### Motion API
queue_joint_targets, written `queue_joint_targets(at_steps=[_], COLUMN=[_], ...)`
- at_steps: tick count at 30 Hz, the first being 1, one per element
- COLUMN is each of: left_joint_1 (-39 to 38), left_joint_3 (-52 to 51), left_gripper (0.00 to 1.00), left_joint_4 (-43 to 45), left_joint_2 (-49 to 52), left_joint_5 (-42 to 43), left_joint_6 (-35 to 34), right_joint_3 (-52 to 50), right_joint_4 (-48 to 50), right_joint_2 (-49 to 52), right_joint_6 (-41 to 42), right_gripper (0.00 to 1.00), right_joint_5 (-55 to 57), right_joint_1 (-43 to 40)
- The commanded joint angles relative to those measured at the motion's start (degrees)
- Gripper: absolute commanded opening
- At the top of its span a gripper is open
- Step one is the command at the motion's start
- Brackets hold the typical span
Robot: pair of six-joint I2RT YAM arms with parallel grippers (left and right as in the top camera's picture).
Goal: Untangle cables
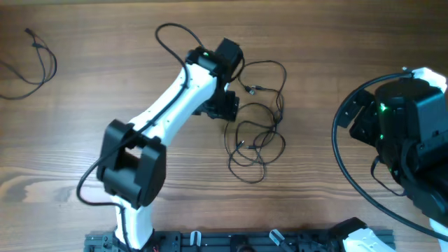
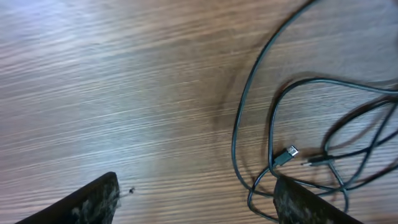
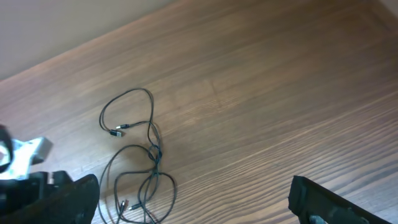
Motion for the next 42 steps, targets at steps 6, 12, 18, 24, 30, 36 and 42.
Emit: queue_joint_targets(at_steps=[6, 12, 18, 24, 30, 36, 42], left_joint_1=[-0.8, -3.1, -4.5, -1.9, 3.1, 5.4, 5.2], left_joint_3=[-0.3, -2.6, -13.3, -11.6, -8.5, -8.6, -8.8], left_gripper=[0.73, 0.73, 0.22, 0.04, 0.21, 0.79, 0.66], left_joint_4=[1.7, 3.0, 9.9, 9.4, 9.2, 10.3, 13.0], left_joint_2=[4.2, 6.3, 6.3, 3.9, -6.3, -10.2, -7.8], left_joint_5=[5.4, 9.8, 5.8, -2.5, -2.5, -2.4, -2.2], left_joint_6=[0.7, 0.7, -0.5, -3.2, -3.4, -3.1, -2.0], right_joint_3=[-0.1, -0.1, -0.1, -0.1, -0.1, -0.1, -0.1], right_joint_4=[0.0, 0.1, 1.1, 4.9, 5.8, 7.9, 7.4], right_joint_2=[0.6, 0.6, 0.7, 4.1, 11.3, 15.0, 15.2], right_joint_6=[0.6, 0.8, 0.9, 0.9, 3.0, 2.9, 2.1], right_gripper=[1.00, 1.00, 1.00, 1.00, 1.00, 1.00, 1.00], right_joint_5=[3.5, 3.4, 1.5, -3.5, -10.1, -13.8, -13.8], right_joint_1=[0.0, 0.0, 0.0, 0.0, 0.0, 0.0, 0.0])
